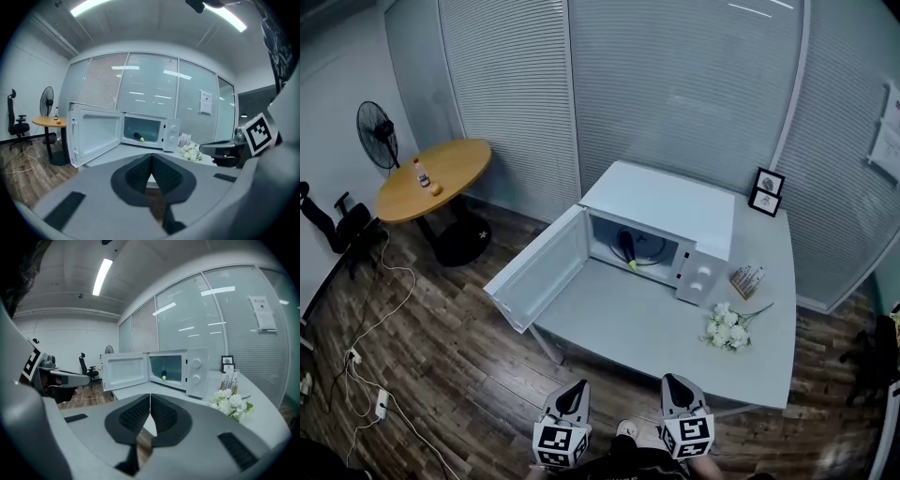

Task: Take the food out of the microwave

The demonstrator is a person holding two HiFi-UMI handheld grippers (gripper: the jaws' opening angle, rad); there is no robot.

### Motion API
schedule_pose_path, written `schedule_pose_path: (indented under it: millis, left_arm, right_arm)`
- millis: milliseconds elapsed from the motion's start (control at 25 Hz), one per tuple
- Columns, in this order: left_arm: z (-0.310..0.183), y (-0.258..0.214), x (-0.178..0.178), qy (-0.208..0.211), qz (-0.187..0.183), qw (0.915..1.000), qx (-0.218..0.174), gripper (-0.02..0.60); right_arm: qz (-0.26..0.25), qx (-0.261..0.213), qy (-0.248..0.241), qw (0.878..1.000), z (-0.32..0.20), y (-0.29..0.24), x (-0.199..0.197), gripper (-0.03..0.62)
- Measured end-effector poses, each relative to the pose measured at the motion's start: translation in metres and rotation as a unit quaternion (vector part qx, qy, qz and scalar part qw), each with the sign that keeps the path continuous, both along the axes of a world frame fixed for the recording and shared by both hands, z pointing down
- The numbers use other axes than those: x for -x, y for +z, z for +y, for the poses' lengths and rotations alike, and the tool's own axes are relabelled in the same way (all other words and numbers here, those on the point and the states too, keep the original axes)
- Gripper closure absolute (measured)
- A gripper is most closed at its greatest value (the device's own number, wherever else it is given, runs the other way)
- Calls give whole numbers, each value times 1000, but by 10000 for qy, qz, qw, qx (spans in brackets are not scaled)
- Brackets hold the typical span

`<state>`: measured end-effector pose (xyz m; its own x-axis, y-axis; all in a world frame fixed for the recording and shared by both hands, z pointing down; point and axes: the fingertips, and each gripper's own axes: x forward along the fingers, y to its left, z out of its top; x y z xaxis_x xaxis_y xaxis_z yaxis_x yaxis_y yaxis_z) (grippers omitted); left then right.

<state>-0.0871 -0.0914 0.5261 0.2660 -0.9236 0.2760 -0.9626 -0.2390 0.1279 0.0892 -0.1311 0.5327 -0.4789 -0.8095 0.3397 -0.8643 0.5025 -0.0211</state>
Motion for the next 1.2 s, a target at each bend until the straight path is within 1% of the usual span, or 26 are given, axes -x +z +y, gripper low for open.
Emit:
schedule_pose_path:
  millis: [280, 560, 680, 800, 1000, 1200]
  left_arm:
    - [-48, 6, -19, -152, 17, 9999, -37, 574]
    - [-80, 10, -38, -320, 38, 9995, -21, 574]
    - [-86, 14, -47, -265, 45, 9996, 50, 574]
    - [-95, 14, -51, -191, -9, 9998, 38, 574]
    - [-110, 14, -50, -108, -1, 9999, 58, 574]
    - [-132, 15, -44, 27, -11, 10000, 53, 574]
  right_arm:
    - [-127, -49, -185, 9997, -50, 3, -14, 589]
    - [-179, 10, -403, 9990, -77, 7, -27, 589]
    - [-210, -21, -398, 9990, -86, 8, -31, 589]
    - [-228, -16, -335, 9992, -95, 7, -34, 589]
    - [-278, 46, -289, 9992, -104, 11, -29, 589]
    - [-195, 26, -105, 9998, -123, 15, -20, 588]
